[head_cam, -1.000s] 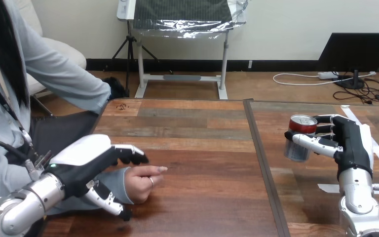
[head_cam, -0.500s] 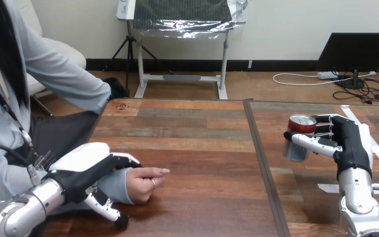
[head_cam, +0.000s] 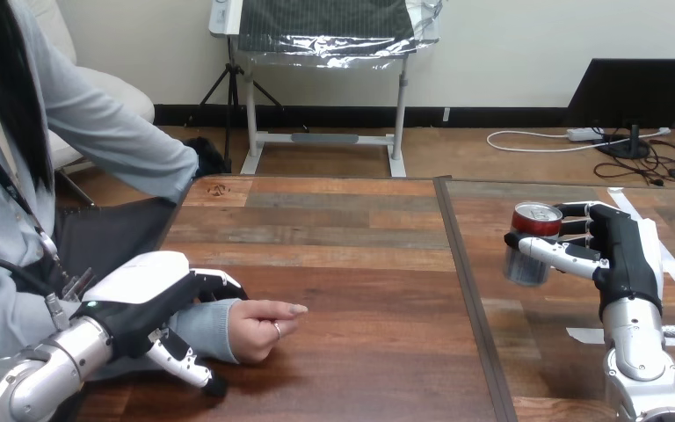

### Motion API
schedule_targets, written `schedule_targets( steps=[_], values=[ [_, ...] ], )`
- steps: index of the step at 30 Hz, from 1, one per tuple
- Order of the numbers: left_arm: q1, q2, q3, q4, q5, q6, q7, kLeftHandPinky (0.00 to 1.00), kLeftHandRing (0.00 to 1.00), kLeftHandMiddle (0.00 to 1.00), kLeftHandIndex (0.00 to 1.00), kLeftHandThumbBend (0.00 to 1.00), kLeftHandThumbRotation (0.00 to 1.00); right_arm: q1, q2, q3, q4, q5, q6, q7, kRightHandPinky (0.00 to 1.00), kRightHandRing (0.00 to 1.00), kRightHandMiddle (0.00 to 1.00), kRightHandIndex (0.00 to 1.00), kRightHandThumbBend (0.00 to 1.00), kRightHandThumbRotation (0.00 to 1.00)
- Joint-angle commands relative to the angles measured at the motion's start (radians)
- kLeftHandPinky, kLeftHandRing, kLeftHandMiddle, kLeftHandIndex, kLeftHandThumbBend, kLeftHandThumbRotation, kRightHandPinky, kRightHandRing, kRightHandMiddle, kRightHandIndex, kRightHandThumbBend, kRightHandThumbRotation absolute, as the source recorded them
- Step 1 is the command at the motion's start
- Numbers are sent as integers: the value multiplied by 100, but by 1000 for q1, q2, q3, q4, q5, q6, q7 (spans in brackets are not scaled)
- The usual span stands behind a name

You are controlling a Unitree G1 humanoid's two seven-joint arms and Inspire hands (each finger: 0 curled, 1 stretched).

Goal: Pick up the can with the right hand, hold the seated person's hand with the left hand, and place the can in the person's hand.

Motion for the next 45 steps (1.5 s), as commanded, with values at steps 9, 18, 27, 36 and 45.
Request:
schedule_targets(
  steps=[9,18,27,36,45],
  values=[
    [-84,27,-49,72,34,23,39,71,75,76,75,100,20,-79,-38,-13,-78,23,-61,15,37,43,50,53,79,0],
    [-88,24,-58,98,20,46,39,66,73,75,75,100,20,-77,-38,-18,-84,30,-67,27,36,42,49,53,78,0],
    [-86,21,-54,119,9,-3,86,55,63,69,71,100,12,-77,-41,-13,-86,33,-73,30,37,43,49,53,78,0],
    [-89,16,-65,136,24,-32,144,49,55,60,63,100,2,-77,-40,-6,-89,23,-75,19,37,42,49,52,79,0],
    [-84,9,-63,128,8,-62,159,47,51,55,56,100,0,-80,-35,-2,-89,21,-66,20,37,42,49,53,78,0]
  ],
)
